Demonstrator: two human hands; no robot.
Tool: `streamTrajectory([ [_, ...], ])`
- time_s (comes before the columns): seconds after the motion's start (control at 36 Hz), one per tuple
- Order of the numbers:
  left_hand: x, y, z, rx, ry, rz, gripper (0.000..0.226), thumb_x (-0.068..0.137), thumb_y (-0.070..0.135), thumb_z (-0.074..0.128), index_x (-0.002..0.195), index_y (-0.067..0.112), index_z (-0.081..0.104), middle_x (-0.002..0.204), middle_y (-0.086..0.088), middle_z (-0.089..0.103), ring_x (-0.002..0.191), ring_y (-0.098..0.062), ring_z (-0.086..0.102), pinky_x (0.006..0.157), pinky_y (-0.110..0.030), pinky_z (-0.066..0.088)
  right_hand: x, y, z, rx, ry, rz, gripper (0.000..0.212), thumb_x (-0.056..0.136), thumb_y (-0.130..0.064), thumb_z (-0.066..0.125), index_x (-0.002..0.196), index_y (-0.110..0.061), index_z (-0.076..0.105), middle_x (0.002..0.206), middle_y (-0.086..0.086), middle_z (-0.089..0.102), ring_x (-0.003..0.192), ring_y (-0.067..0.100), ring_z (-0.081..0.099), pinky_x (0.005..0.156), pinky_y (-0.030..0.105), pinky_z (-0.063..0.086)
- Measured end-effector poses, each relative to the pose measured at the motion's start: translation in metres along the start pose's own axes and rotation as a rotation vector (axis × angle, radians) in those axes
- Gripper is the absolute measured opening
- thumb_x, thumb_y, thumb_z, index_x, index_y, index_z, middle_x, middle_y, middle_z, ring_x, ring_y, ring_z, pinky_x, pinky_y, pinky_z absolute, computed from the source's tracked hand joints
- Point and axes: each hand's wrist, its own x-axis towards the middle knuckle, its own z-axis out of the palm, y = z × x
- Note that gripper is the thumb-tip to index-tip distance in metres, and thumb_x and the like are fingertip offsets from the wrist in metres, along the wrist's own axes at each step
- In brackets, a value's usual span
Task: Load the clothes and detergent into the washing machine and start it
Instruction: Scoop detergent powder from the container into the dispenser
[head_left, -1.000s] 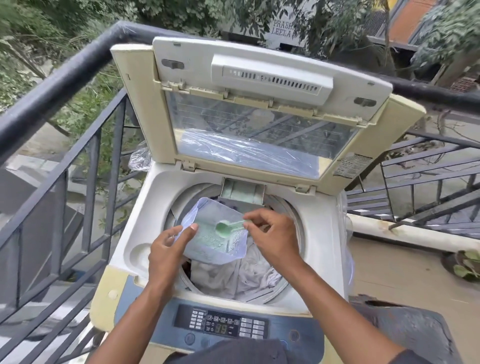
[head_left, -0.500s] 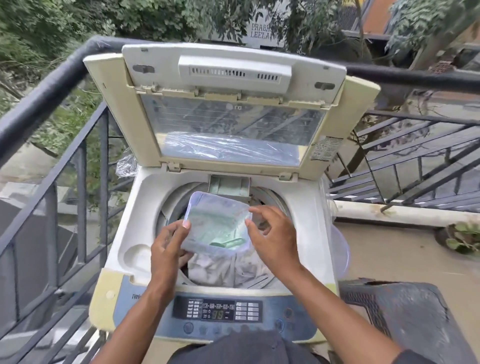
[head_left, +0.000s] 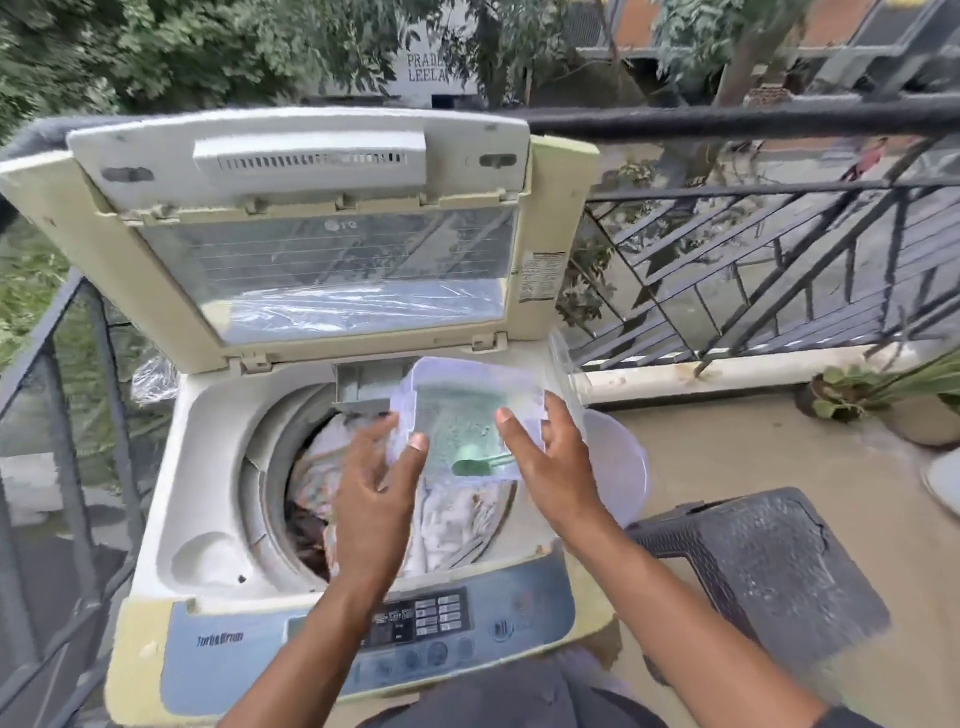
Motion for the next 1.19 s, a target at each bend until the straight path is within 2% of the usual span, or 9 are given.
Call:
streamTrajectory([
  [0.06,-0.004,0.009,0.016,0.083,-0.036,0.046,0.064,0.081,0.079,0.067,0.131,0.039,0.068,0.136,0.005,0.070,0.124,-0.010,0.068,0.102,-0.041,0.060,0.001,0.001,-0.019,0.010,0.072,-0.025,0.070,0.086,-0.072,0.064,0.145,-0.037,0.049,0.144,-0.019,0.056,0.134,0.002,0.051,0.116,0.040,0.042],
  [0.14,-0.006,0.023,0.043,0.191,-0.062,0.153,0.056,0.088,0.067,0.073,0.127,0.028,0.072,0.135,0.001,0.064,0.114,0.011,0.060,0.087,-0.008,0.052,0.001,0.005,-0.049,0.022,0.181,-0.074,0.057,0.083,-0.068,0.064,0.130,-0.036,0.059,0.120,-0.018,0.072,0.116,0.004,0.066,0.105,0.044,0.052],
  [0.22,-0.008,0.033,0.073,0.282,-0.155,0.206,0.070,0.079,0.074,0.068,0.131,0.026,0.070,0.127,0.005,0.062,0.105,0.009,0.060,0.084,-0.018,0.055,-0.002,0.006,-0.079,0.002,0.262,-0.085,0.052,0.085,-0.064,0.064,0.127,-0.034,0.061,0.113,-0.017,0.074,0.109,0.006,0.069,0.099,0.044,0.054],
  [0.31,-0.014,0.042,0.107,0.306,-0.231,0.220,0.075,0.074,0.077,0.065,0.130,0.027,0.068,0.124,0.011,0.060,0.105,0.010,0.059,0.080,-0.011,0.051,-0.005,0.013,-0.112,-0.033,0.346,-0.084,0.054,0.087,-0.061,0.065,0.132,-0.032,0.059,0.117,-0.017,0.073,0.112,0.004,0.067,0.100,0.041,0.053],
  [0.42,-0.023,0.048,0.148,0.312,-0.340,0.231,0.075,0.075,0.076,0.069,0.136,0.033,0.063,0.127,0.014,0.061,0.113,0.001,0.062,0.094,-0.031,0.057,-0.007,0.025,-0.152,-0.070,0.432,-0.036,0.061,0.085,-0.068,0.062,0.135,-0.034,0.055,0.122,-0.014,0.071,0.115,0.012,0.067,0.101,0.044,0.053],
  [0.53,-0.031,0.055,0.202,0.399,-0.467,0.269,0.073,0.077,0.073,0.070,0.140,0.039,0.059,0.128,0.019,0.061,0.113,0.002,0.064,0.099,-0.033,0.057,-0.009,0.045,-0.202,-0.055,0.535,0.023,0.065,0.082,-0.073,0.060,0.134,-0.036,0.054,0.119,-0.011,0.073,0.111,0.019,0.069,0.096,0.047,0.055],
  [0.81,-0.050,0.045,0.343,0.540,-0.806,0.203,0.060,0.084,0.051,0.081,0.135,0.027,0.062,0.128,0.010,0.071,0.110,-0.009,0.070,0.098,-0.038,0.060,-0.009,0.120,-0.313,-0.047,0.641,0.232,0.067,0.087,-0.046,0.070,0.146,-0.032,0.043,0.141,-0.003,0.061,0.129,0.023,0.057,0.107,0.043,0.047],
  [0.94,-0.058,0.017,0.407,0.645,-0.953,0.164,0.066,0.071,0.065,0.072,0.129,0.037,0.056,0.116,0.023,0.066,0.110,-0.008,0.069,0.099,-0.043,0.060,-0.007,0.171,-0.352,-0.013,0.653,0.363,0.075,0.087,-0.044,0.071,0.152,-0.035,0.033,0.146,-0.002,0.057,0.134,0.023,0.053,0.110,0.044,0.045],
  [1.19,-0.071,-0.044,0.512,0.937,-1.153,0.040,0.083,0.067,0.065,0.073,0.138,0.025,0.056,0.132,0.003,0.071,0.118,-0.021,0.069,0.102,-0.040,0.054,0.005,0.275,-0.411,0.261,0.650,0.611,0.074,0.082,-0.033,0.079,0.146,-0.027,0.044,0.139,-0.002,0.058,0.128,0.020,0.056,0.100,0.036,0.050],
])
